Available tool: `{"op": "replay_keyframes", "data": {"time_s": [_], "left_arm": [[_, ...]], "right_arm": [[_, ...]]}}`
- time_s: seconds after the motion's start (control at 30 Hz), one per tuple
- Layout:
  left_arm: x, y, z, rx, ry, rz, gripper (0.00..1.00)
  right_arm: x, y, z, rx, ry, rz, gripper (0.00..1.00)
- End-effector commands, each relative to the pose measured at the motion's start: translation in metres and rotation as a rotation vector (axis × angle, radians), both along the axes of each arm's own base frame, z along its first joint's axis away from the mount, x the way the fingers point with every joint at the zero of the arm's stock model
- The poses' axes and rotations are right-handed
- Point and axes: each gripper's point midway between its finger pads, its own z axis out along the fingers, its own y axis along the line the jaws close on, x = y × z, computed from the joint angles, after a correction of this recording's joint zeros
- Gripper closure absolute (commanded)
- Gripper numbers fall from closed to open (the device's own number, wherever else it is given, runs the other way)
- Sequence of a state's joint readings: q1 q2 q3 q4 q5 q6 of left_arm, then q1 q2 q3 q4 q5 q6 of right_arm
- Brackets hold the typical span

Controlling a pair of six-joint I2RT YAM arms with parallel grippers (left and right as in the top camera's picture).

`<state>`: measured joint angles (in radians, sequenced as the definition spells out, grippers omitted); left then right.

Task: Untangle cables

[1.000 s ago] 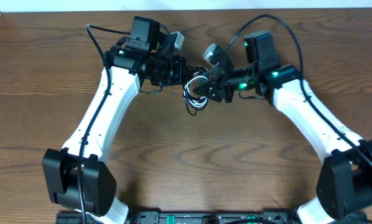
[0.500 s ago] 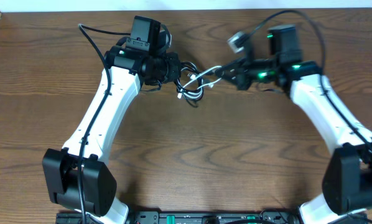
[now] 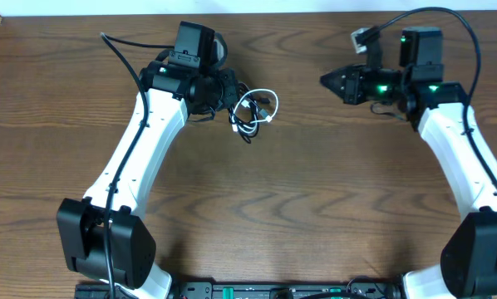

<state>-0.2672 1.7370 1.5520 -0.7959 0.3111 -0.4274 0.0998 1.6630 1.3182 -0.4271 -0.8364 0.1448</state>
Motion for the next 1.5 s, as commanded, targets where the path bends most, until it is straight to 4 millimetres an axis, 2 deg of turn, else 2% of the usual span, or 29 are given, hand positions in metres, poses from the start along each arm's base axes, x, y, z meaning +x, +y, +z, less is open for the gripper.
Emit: {"op": "replay_keyframes", "data": {"time_s": [0.0, 0.13, 0.27, 0.37, 0.47, 0.6, 0.7, 0.9, 0.97, 1.0, 1.07, 1.2, 1.3, 1.47], "left_arm": [[-0.002, -0.002, 0.01, -0.016, -0.017, 0.023, 0.93], [-0.004, -0.014, 0.012, -0.015, -0.041, -0.035, 0.92], [-0.013, -0.038, 0.019, -0.078, -0.075, -0.208, 0.93], [-0.02, -0.049, 0.024, -0.124, -0.09, -0.303, 0.93], [-0.026, -0.058, 0.029, -0.163, -0.11, -0.384, 0.93], [-0.035, -0.07, 0.037, -0.221, -0.144, -0.496, 0.92], [-0.041, -0.077, 0.042, -0.258, -0.168, -0.564, 0.93], [-0.042, -0.079, 0.044, -0.273, -0.174, -0.582, 0.93], [-0.041, -0.077, 0.043, -0.258, -0.175, -0.575, 0.92], [-0.039, -0.075, 0.041, -0.24, -0.174, -0.563, 0.92], [-0.035, -0.07, 0.037, -0.209, -0.168, -0.53, 0.93], [-0.023, -0.055, 0.027, -0.125, -0.134, -0.404, 0.92], [-0.018, -0.046, 0.023, -0.088, -0.117, -0.331, 0.93], [-0.018, -0.046, 0.023, -0.09, -0.114, -0.33, 0.92]], "right_arm": [[-0.012, 0.032, 0.011, -0.009, -0.089, 0.115, 0.73], [-0.02, 0.059, 0.019, -0.01, -0.167, 0.191, 0.51], [-0.026, 0.076, 0.019, -0.059, -0.282, 0.273, 0.3], [-0.032, 0.083, 0.013, -0.1, -0.351, 0.343, 0.24], [-0.038, 0.085, 0.004, -0.133, -0.381, 0.399, 0.25], [-0.057, 0.09, 0.005, -0.083, -0.397, 0.503, 0.28], [-0.064, 0.095, 0.006, -0.061, -0.398, 0.534, 0.35], [-0.068, 0.098, 0.005, -0.049, -0.36, 0.531, 0.64], [-0.068, 0.098, 0.006, -0.037, -0.339, 0.524, 0.75], [-0.071, 0.1, 0.008, -0.016, -0.333, 0.534, 0.87], [-0.077, 0.102, 0.014, 0.027, -0.333, 0.562, 0.99], [-0.076, 0.101, 0.035, 0.135, -0.317, 0.559, 0.99], [-0.055, 0.087, 0.053, 0.204, -0.252, 0.457, 0.99], [-0.019, 0.05, 0.071, 0.277, -0.165, 0.274, 0.99]]}}
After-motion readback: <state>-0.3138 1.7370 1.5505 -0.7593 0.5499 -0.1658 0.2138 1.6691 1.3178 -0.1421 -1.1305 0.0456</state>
